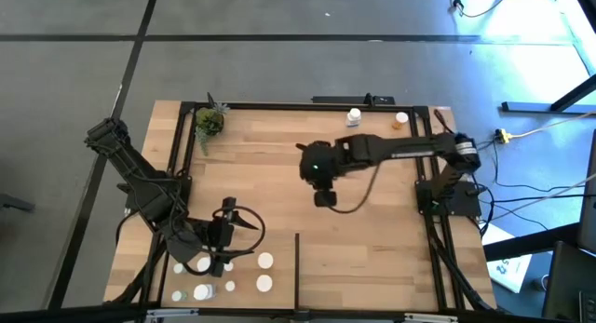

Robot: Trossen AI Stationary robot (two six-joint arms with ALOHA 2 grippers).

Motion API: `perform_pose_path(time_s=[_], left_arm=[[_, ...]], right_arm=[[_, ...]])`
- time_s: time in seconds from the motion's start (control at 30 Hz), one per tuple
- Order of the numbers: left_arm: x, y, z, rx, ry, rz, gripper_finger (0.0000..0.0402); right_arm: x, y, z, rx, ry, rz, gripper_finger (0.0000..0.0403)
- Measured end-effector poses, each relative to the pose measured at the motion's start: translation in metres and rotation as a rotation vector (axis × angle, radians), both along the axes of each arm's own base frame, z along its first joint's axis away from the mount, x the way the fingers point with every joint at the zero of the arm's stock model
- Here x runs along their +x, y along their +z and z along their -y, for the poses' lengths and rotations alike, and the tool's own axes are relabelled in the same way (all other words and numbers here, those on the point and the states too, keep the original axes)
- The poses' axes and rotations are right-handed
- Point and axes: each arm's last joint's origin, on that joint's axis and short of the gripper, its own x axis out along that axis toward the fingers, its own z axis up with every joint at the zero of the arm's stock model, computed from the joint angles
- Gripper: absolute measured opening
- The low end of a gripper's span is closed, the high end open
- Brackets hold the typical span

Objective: Pick and place medicine bottles onto shelf by color
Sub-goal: Put the pink pill bottle on the shelf aligned with the other pink pill bottle

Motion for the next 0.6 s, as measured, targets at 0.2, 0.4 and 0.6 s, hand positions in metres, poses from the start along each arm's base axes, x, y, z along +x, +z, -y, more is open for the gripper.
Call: perform_pose_path(time_s=[0.2,0.4,0.6], left_arm=[[-0.001,-0.003,-0.001,-0.026,0.026,-0.027,0.0257],[-0.002,-0.008,-0.006,-0.038,0.077,-0.076,0.0257],[0.005,-0.009,-0.021,-0.029,0.215,-0.062,0.0257]], right_arm=[[0.022,-0.035,0.02,0.081,-0.08,-0.057,0.0114],[0.035,-0.071,0.028,0.11,-0.168,-0.151,0.0114],[0.042,-0.09,0.03,0.107,-0.171,-0.19,0.0114]])
